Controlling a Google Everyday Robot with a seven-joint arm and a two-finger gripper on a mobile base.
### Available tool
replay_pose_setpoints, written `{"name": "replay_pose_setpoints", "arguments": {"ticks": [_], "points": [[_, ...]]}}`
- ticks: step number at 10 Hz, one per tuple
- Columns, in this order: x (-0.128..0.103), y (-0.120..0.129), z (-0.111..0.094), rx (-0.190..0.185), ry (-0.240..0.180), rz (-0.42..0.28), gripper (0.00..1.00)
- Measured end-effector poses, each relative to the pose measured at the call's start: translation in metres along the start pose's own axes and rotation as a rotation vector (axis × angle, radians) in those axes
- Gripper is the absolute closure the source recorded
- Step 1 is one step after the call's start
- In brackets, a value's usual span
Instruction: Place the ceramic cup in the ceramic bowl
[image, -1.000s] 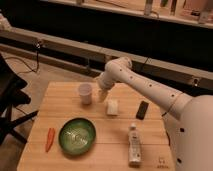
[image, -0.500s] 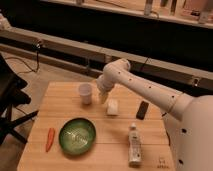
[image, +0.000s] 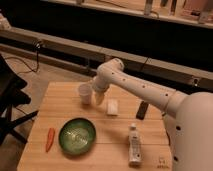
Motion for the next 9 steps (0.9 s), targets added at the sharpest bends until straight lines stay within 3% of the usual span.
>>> {"name": "replay_pose_setpoints", "arguments": {"ticks": [3,6,7,9], "points": [[-0.01,0.001,0.018,-0.05,-0.012,-0.017,0.2],[-0.004,0.002,0.037,-0.09,-0.019,0.015,0.2],[-0.004,-0.001,0.043,-0.098,-0.018,0.019,0.27],[-0.005,-0.004,0.05,-0.109,-0.003,0.013,0.51]]}}
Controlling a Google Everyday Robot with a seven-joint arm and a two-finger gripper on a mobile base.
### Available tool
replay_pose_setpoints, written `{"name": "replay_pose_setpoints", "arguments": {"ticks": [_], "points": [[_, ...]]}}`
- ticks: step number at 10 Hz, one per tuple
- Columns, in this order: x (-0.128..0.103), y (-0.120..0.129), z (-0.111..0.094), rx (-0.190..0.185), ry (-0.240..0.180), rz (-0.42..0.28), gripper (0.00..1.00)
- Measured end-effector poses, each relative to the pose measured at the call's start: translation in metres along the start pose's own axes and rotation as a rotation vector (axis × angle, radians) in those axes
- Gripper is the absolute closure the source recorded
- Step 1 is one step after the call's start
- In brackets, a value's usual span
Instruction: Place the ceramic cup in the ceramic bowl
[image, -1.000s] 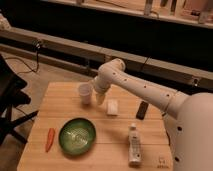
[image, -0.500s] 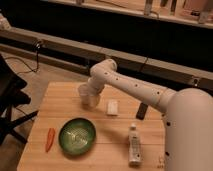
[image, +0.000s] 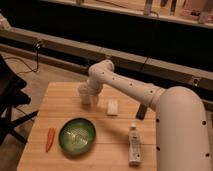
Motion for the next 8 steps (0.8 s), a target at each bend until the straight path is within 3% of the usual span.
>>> {"name": "replay_pose_setpoints", "arguments": {"ticks": [2,3,5,7,8], "points": [[0.002,-0.001,0.001,0.002,0.012,0.013,0.73],[0.003,0.001,-0.003,0.006,0.006,0.009,0.78],[0.006,0.004,-0.01,0.011,-0.007,-0.003,0.78],[0.003,0.0,-0.007,0.001,-0.003,-0.012,0.97],[0.004,-0.002,-0.015,0.0,0.002,-0.011,0.99]]}}
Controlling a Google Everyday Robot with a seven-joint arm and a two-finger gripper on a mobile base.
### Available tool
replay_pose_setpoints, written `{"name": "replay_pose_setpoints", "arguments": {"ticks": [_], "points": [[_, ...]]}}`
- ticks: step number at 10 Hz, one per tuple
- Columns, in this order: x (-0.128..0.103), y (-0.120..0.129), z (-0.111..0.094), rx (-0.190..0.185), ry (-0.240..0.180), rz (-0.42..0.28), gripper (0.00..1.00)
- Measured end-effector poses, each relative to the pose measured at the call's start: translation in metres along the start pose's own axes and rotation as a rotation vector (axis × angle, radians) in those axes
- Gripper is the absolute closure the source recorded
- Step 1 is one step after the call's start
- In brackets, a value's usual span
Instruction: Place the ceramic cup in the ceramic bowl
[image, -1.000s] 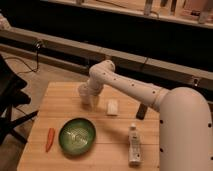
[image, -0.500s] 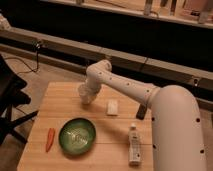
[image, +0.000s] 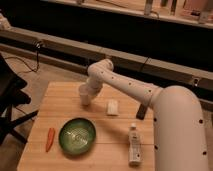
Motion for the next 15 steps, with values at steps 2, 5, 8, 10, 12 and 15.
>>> {"name": "replay_pose_setpoints", "arguments": {"ticks": [2,5,8,10,12,15], "points": [[-0.006,0.001,-0.008,-0.003,-0.006,-0.019,0.99],[-0.008,0.0,-0.016,-0.01,-0.01,-0.04,0.99],[-0.019,0.003,-0.027,-0.018,-0.015,-0.055,0.99],[-0.027,0.011,-0.032,-0.024,-0.023,-0.074,0.99],[-0.031,0.013,-0.037,-0.027,-0.027,-0.085,0.99],[-0.036,0.022,-0.039,-0.025,-0.036,-0.091,0.99]]}}
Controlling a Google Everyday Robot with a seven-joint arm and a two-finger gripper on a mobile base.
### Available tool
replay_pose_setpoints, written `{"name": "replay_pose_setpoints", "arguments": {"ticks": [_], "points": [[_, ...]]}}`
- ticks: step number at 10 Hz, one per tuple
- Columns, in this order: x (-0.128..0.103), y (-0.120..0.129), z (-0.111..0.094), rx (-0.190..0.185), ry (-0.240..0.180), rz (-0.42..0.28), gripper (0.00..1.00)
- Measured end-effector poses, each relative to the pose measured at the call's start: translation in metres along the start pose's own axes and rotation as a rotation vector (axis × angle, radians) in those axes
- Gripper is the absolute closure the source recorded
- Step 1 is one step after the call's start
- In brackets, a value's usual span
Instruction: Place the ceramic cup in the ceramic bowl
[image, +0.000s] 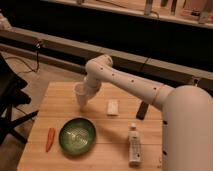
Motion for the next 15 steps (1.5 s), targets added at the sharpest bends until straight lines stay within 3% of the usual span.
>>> {"name": "replay_pose_setpoints", "arguments": {"ticks": [15], "points": [[-0.039,0.034,-0.008,-0.008,-0.07,-0.053,0.99]]}}
